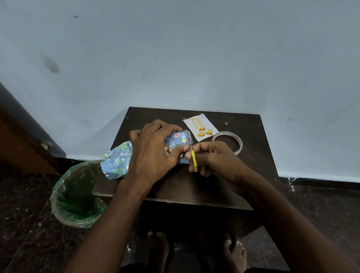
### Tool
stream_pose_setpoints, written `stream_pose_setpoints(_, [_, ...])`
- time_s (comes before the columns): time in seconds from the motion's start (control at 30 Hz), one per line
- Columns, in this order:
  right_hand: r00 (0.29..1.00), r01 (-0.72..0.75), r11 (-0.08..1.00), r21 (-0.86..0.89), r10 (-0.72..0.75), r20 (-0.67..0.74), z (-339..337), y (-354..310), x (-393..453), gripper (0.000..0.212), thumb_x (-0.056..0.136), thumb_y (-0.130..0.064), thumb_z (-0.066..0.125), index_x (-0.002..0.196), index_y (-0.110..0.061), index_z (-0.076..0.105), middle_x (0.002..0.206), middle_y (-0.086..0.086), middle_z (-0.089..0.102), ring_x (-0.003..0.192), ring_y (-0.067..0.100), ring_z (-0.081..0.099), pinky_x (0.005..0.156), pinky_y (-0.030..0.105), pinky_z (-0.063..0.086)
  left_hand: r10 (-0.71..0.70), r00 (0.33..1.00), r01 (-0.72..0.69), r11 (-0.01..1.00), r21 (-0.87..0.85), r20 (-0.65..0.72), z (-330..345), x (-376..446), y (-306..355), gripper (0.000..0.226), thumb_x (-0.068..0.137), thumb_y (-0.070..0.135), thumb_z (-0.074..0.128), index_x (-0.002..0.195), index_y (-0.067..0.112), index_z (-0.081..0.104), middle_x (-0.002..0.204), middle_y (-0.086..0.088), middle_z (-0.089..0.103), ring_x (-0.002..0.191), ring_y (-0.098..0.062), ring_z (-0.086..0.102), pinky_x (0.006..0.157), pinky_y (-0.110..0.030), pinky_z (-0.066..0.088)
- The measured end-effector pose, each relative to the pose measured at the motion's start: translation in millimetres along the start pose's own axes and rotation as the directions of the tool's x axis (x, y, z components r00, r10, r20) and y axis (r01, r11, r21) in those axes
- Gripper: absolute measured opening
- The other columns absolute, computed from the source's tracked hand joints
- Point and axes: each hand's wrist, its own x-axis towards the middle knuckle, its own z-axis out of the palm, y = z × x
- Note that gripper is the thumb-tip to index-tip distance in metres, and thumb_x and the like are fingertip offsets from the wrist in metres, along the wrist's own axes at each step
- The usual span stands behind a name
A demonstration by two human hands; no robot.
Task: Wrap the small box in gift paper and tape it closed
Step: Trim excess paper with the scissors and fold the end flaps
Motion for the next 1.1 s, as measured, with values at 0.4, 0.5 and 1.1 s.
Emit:
stream_pose_setpoints(0.4, [1.0,0.016,1.0,-0.004,-0.016,-0.02,-0.7,-1.7,-0.1,0.021,0.097,-0.022,0.072,0.103,-0.003,0.076,0.084,0.016,0.077,0.058,0.013,0.056,0.057,0.025,0.044,0.01,1.0,-0.01,1.0,-0.002,-0.003,-0.8,0.5,-0.3,0.041,0.081,0.051,0.081,0.119,0.038,0.073,0.114,0.012,0.062,0.109,-0.014,0.062,0.089,-0.035,0.022])
stream_pose_setpoints(0.5, [1.0,0.006,1.0,0.02,-0.005,-0.019,0.0,-2.3,1.4,0.024,0.096,-0.026,0.074,0.1,-0.002,0.076,0.083,0.016,0.077,0.057,0.014,0.055,0.057,0.027,0.044,0.015,1.0,-0.015,1.0,-0.009,-0.001,-0.6,0.7,0.9,0.041,0.08,0.051,0.078,0.118,0.039,0.073,0.113,0.013,0.062,0.108,-0.013,0.062,0.089,-0.034,0.021])
stream_pose_setpoints(1.1, [0.999,0.006,1.0,0.019,-0.006,-0.039,0.0,-2.7,3.6,0.02,0.096,-0.024,0.074,0.097,-0.004,0.078,0.082,0.017,0.077,0.057,0.015,0.054,0.056,0.026,0.043,0.025,1.0,-0.025,1.0,0.008,-0.015,-0.7,0.8,1.5,0.038,0.08,0.045,0.087,0.115,0.039,0.074,0.112,0.013,0.063,0.106,-0.013,0.062,0.087,-0.033,0.019])
